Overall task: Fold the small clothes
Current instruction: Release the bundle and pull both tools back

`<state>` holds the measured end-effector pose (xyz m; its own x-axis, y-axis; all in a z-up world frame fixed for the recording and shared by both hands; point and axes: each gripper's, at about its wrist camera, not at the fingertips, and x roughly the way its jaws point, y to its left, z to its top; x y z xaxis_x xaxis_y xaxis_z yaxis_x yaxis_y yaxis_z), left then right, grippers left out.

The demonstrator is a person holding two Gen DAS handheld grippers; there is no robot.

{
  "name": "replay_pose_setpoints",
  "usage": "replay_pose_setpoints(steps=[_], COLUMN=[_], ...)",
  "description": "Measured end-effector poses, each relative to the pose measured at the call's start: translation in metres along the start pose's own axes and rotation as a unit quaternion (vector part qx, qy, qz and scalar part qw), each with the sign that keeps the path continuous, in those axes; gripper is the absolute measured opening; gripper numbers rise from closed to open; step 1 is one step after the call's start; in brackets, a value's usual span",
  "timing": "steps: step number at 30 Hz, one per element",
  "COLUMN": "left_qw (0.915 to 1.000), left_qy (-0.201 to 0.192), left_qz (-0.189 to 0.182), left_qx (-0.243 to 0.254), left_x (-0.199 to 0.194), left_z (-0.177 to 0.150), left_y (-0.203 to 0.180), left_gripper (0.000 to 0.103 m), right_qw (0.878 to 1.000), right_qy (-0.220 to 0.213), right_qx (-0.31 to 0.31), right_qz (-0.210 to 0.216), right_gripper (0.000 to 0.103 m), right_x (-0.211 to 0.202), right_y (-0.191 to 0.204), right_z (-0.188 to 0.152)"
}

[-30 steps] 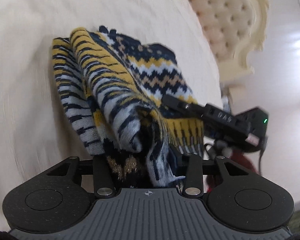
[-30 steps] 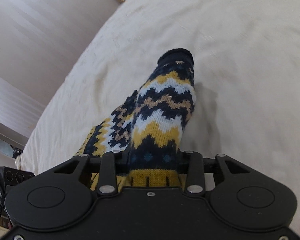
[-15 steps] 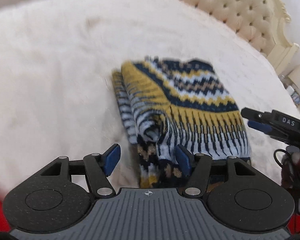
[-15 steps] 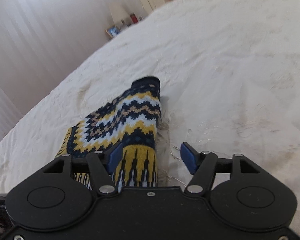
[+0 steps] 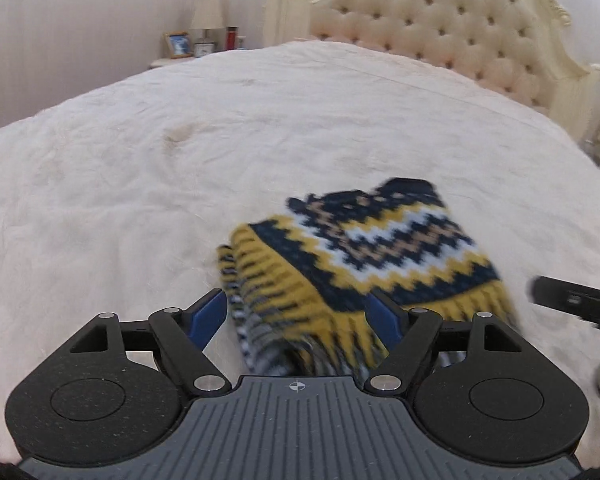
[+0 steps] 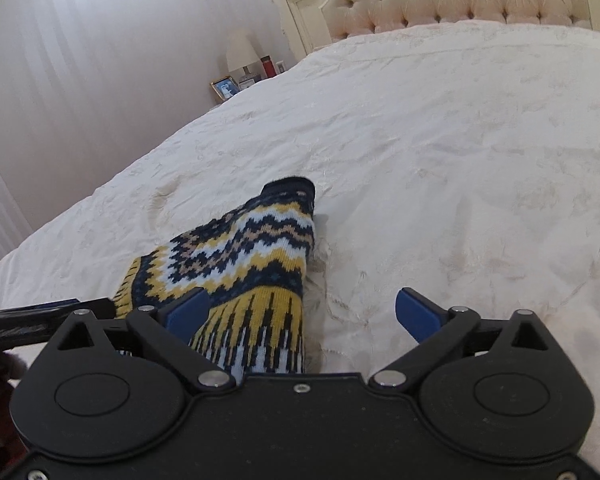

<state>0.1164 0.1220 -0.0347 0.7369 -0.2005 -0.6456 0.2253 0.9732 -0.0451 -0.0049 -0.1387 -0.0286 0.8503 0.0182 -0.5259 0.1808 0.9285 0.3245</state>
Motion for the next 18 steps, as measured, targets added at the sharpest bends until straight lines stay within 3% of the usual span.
replay_pose_setpoints(steps=[5,8,13,16,18], left_qw=[0.9971,0.9971,0.997,0.9971,0.9971], left_qy=[0.059,0.052,0.052,0.05,0.048], left_qz=[0.043,0.036,0.035,0.037,0.041], left_qx=[-0.022,-0.042,-0.045,-0.044,-0.043], left_x=[0.037,0.039,0.037,0.037,0.038], left_z=[-0.012,-0.021,-0.022,-0.023,-0.022], left_y=[0.023,0.032,0.032,0.031,0.029], left_gripper=[0.08,0.087,0.087,0.088,0.088], right_qw=[0.999,0.997,0.995,0.992,0.994], right_qy=[-0.003,0.005,0.034,0.09,0.094], right_qx=[-0.046,-0.068,-0.082,-0.062,-0.033], right_qz=[-0.022,-0.027,-0.055,-0.067,-0.052], right_gripper=[0.103,0.103,0.102,0.102,0.102], right_x=[0.022,0.044,0.088,0.118,0.123], right_y=[0.013,0.019,0.019,0.008,-0.003], right_z=[0.014,0.024,0.028,0.021,0.019])
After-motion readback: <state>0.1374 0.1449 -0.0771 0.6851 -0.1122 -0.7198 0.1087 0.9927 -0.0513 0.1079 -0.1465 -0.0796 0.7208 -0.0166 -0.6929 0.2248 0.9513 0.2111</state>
